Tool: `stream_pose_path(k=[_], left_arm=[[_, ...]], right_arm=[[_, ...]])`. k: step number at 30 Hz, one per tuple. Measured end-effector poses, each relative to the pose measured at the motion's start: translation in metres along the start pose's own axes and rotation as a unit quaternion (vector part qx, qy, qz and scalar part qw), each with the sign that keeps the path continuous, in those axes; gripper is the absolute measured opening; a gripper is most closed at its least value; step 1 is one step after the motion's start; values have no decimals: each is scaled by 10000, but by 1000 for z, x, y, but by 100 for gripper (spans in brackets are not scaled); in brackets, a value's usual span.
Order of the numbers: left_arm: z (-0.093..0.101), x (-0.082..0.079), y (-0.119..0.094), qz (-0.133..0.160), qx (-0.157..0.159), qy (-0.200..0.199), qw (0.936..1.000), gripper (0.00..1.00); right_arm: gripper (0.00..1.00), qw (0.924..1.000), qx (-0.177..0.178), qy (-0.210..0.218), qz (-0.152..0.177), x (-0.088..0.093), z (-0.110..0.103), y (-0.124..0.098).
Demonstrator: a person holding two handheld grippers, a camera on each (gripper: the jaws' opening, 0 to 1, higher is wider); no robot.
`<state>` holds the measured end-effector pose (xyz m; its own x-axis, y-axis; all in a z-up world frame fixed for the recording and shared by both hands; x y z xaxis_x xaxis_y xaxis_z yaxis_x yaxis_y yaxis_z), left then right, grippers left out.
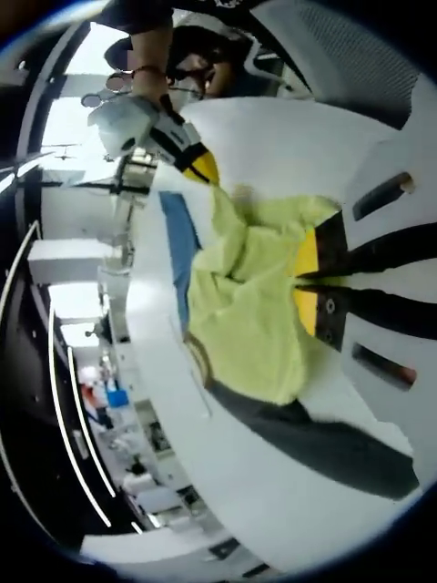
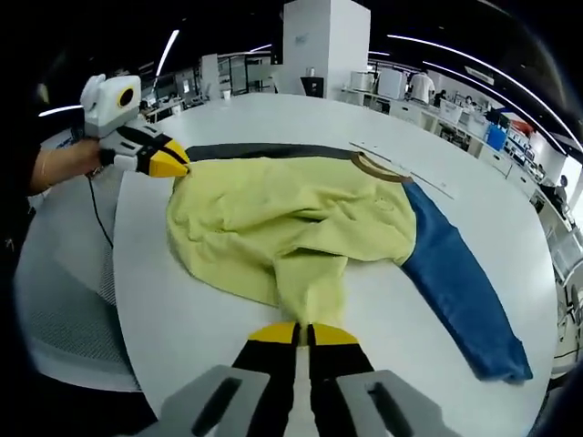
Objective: Fold the garment on the visible template until the final outline fits inside the template.
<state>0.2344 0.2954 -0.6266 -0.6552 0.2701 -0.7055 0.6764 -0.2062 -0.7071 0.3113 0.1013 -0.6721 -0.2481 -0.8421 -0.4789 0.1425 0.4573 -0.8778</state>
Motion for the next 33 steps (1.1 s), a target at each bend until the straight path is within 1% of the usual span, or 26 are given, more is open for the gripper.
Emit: stream_pose_path(k=[3,4,6,9,13,15,19,22,28,33], left_arm=[[1,-14,7,112,64,17,9999,0],[2,-19,11,138,77,91,9998,0],[2,-24,18,121,69,166,9998,0],[3,-29,28,119,104,217,9996,0],[7,-34,47,35,246,183,9995,0],[10,-37,56,2,276,254,9993,0],[12,-37,74,-156,260,346,9989,0],[12,-35,85,-254,260,412,9985,0],[13,-31,104,-404,324,363,9980,0],[15,-25,114,-504,337,329,9976,0]], right_arm=[[0,10000,19,-24,-31,2,0,1],[0,10000,28,-26,-53,3,0,1],[0,10000,31,-27,-59,3,0,2],[0,10000,30,-15,-73,5,0,3],[0,9999,36,-19,-100,7,-1,5],[0,9999,39,-9,-125,9,-2,7],[0,10000,-10,9,-77,11,-3,10],[0,9999,-19,46,-104,14,-3,12],[0,9998,-31,147,-98,17,-3,16],[0,9998,-34,191,-100,18,-3,18]])
Point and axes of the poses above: the point that each gripper's makers call its tool centre point, and the gripper's own axes: y roughly forward along the fingers, z roughly to its right, x roughly out of its underside, the point moved 2 cm from there along -y, roughly backward along the fingers, and after that the axes turned 13 degrees about -z, right-handed, at the moved point
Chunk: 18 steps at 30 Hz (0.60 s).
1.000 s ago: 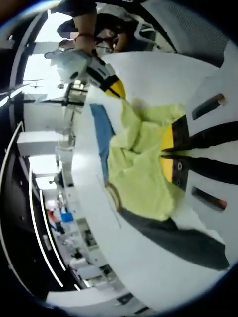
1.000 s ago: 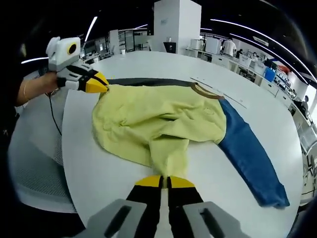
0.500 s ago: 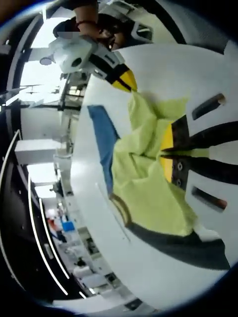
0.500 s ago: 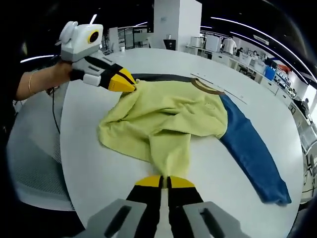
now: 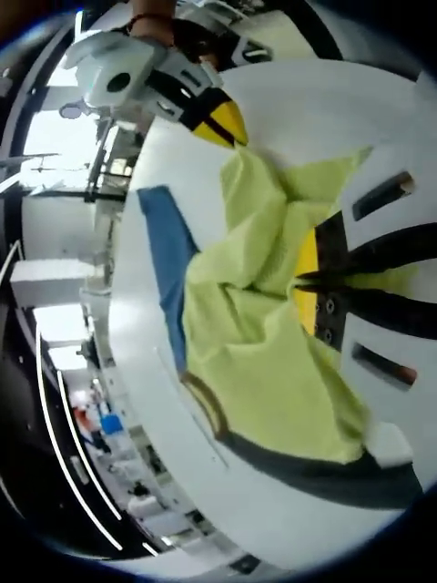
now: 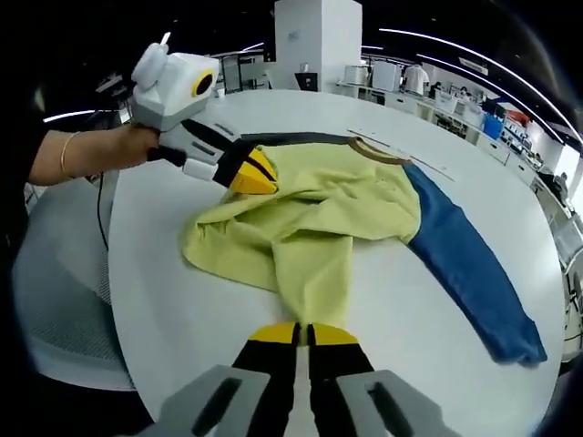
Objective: Fold the garment on the visible template until the final outline fits inside the template.
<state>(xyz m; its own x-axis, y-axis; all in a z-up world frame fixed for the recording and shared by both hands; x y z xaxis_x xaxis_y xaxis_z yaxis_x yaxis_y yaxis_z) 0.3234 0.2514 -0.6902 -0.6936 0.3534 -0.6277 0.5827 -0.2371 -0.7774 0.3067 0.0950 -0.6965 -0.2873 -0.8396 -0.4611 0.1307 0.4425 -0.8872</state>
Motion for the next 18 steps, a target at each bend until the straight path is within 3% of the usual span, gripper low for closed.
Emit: stream_pose_path(k=[12,18], left_arm=[[3,10,12,-231,-83,270,9993,2],[1,6,-1,-127,-24,115,9999,13]], right_arm=[[0,10000,21,-35,-84,2,-1,5],[0,10000,17,-3,-91,2,0,5]])
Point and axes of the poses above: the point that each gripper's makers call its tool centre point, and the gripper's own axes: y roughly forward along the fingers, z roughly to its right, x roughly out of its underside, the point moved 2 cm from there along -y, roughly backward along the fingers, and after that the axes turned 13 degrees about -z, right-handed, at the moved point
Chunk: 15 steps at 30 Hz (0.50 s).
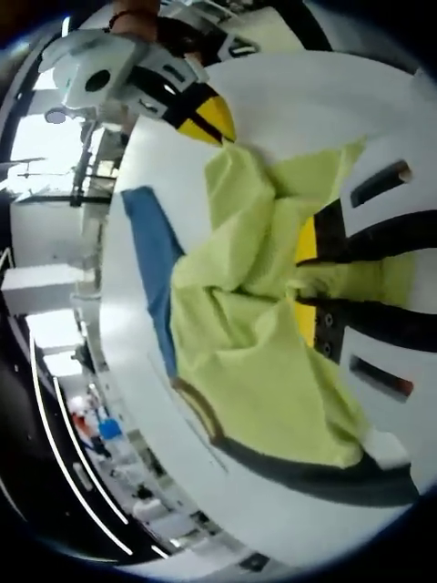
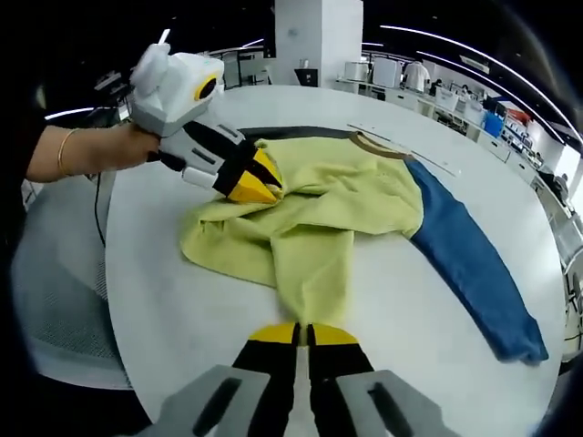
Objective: Fold the garment on the visible template until the final outline fits inside the template.
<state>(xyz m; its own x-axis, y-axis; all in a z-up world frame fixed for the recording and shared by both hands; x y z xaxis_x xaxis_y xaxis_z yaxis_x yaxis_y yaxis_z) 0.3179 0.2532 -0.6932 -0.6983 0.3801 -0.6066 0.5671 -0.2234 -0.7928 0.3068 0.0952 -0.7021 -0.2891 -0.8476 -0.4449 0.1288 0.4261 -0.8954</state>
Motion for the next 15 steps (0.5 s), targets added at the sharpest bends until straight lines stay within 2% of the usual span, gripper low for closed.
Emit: stream_pose_path(k=[5,11,15], left_arm=[[0,4,-16,51,136,-87,9999,14],[-6,8,-29,-60,-13,318,9995,14],[-12,9,-27,-126,-4,350,9993,15]], right_arm=[[0,10000,7,35,14,0,1,0],[0,10000,11,32,19,0,0,0],[0,10000,15,59,6,0,1,0]])
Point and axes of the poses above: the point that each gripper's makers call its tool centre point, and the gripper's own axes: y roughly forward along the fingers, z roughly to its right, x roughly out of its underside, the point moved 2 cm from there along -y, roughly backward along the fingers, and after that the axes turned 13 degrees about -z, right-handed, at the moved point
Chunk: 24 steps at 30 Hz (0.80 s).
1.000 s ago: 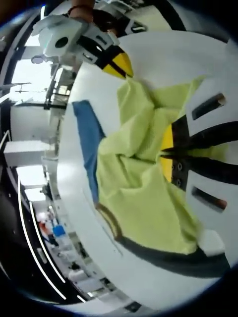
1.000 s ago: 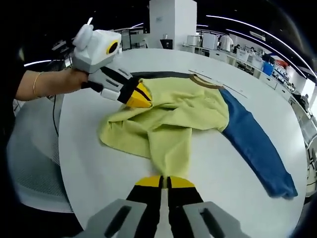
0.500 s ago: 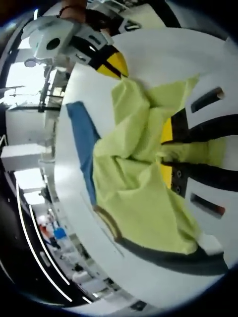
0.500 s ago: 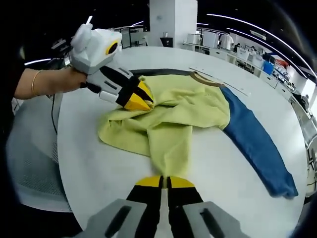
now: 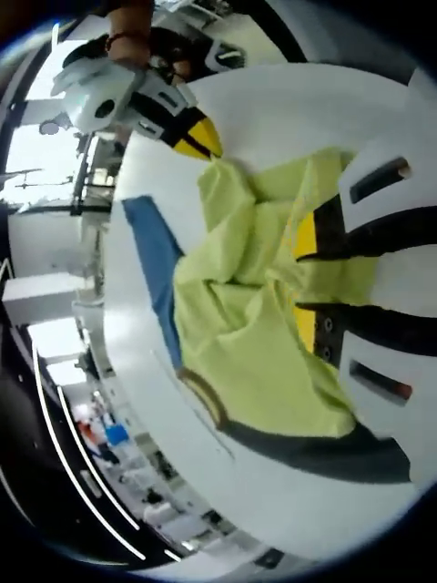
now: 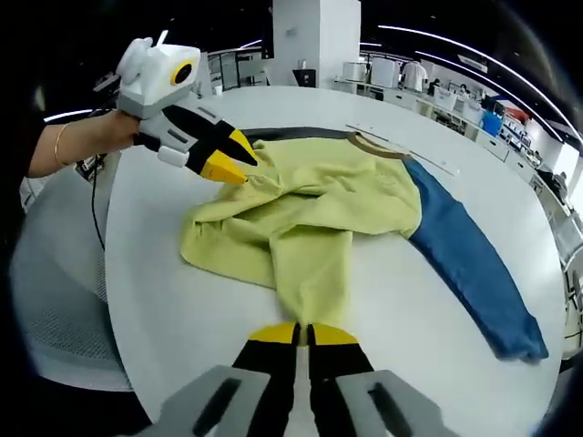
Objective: Fold the garment on the visible template until the final outline fits inside the template.
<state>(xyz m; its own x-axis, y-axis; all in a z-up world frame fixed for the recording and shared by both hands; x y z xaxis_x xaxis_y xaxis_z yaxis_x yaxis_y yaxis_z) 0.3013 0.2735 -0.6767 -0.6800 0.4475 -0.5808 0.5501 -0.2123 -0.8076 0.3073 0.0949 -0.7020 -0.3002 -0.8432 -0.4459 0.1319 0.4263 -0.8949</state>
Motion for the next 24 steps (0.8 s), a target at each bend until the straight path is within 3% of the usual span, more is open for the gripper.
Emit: stream_pose_path(k=[3,7,10,17,24], left_arm=[[3,7,6,-238,178,114,9995,15],[1,9,8,-252,275,72,9993,15],[-4,13,7,-370,163,264,9988,15],[-8,20,7,-359,363,27,9987,13],[-3,20,13,-468,442,172,9978,10]], right_arm=[[0,10000,8,29,-14,0,0,0],[0,10000,10,59,-12,1,1,0],[0,10000,-1,76,-23,1,1,1],[0,10000,8,61,-53,1,3,1],[0,9999,8,100,-70,1,3,3]])
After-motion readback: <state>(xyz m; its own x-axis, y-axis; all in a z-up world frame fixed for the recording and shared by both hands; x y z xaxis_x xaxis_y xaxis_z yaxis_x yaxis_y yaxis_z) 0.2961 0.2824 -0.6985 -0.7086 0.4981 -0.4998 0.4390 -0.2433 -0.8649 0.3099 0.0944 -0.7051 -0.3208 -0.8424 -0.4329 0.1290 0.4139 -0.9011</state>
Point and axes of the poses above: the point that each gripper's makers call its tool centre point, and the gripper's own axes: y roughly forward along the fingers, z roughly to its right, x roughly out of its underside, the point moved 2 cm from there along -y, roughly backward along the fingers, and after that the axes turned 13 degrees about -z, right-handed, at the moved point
